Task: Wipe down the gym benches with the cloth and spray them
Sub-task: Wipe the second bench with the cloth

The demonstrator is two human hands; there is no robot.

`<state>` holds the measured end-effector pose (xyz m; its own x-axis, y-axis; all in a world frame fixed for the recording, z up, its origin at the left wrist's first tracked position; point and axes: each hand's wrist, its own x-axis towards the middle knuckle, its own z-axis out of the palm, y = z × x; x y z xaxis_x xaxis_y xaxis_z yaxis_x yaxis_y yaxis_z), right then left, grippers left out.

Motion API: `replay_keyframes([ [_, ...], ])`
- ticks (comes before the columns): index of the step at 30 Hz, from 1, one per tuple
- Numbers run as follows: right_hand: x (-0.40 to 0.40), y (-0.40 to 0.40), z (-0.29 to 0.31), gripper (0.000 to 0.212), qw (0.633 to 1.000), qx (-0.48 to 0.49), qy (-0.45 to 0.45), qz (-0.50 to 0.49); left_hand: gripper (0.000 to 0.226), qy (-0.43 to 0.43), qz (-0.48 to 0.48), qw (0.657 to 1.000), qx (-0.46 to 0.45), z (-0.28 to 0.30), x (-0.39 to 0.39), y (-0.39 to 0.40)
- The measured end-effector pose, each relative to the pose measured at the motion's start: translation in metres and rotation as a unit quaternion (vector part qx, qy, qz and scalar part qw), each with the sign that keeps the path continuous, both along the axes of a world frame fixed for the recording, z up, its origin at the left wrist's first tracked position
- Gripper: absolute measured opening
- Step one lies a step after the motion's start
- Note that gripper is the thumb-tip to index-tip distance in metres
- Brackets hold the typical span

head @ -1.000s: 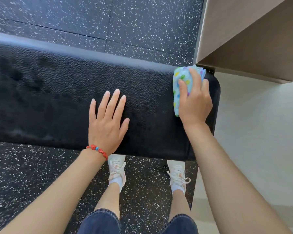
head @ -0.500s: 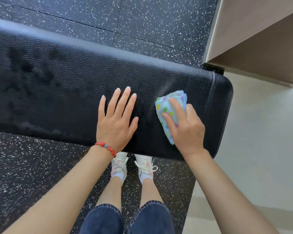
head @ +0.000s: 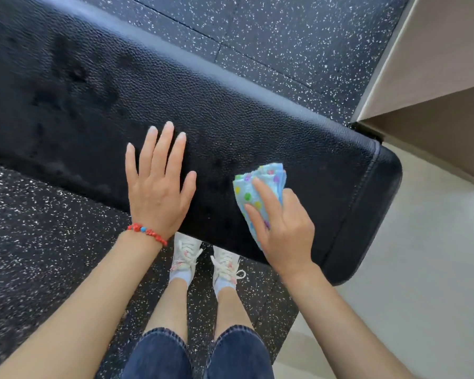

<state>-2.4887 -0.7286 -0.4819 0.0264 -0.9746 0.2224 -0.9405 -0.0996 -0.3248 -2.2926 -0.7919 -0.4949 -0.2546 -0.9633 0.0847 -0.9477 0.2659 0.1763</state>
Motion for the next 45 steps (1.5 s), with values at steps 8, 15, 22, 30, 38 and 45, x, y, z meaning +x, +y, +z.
replay_keyframes([
  [8, -0.011, -0.089, -0.005, 0.035, 0.999, -0.011, 0.021, -0.021, 0.052, 0.001, 0.021, 1.0, -0.001, -0.007, 0.005, -0.002],
  [15, 0.011, -0.068, -0.004, 0.035, 0.997, -0.003, -0.021, -0.081, 0.052, 0.003, 0.017, 1.0, 0.0, -0.005, 0.006, -0.003],
  [22, 0.031, -0.004, 0.001, 0.031, 0.997, 0.044, -0.002, 0.056, 0.047, 0.063, 0.017, 0.998, -0.004, -0.001, 0.016, -0.003],
  [30, 0.053, -0.113, 0.001, 0.04, 0.983, 0.033, -0.025, -0.18, 0.048, 0.025, 0.102, 0.994, -0.025, 0.0, 0.078, -0.025],
  [38, 0.107, -0.02, 0.001, 0.034, 0.977, 0.061, -0.037, -0.201, 0.051, 0.022, 0.11, 0.994, -0.009, -0.007, 0.103, -0.04],
  [45, 0.108, -0.123, 0.005, 0.04, 0.965, 0.053, -0.051, -0.253, 0.052, 0.027, 0.11, 0.994, -0.014, -0.01, 0.103, -0.04],
])
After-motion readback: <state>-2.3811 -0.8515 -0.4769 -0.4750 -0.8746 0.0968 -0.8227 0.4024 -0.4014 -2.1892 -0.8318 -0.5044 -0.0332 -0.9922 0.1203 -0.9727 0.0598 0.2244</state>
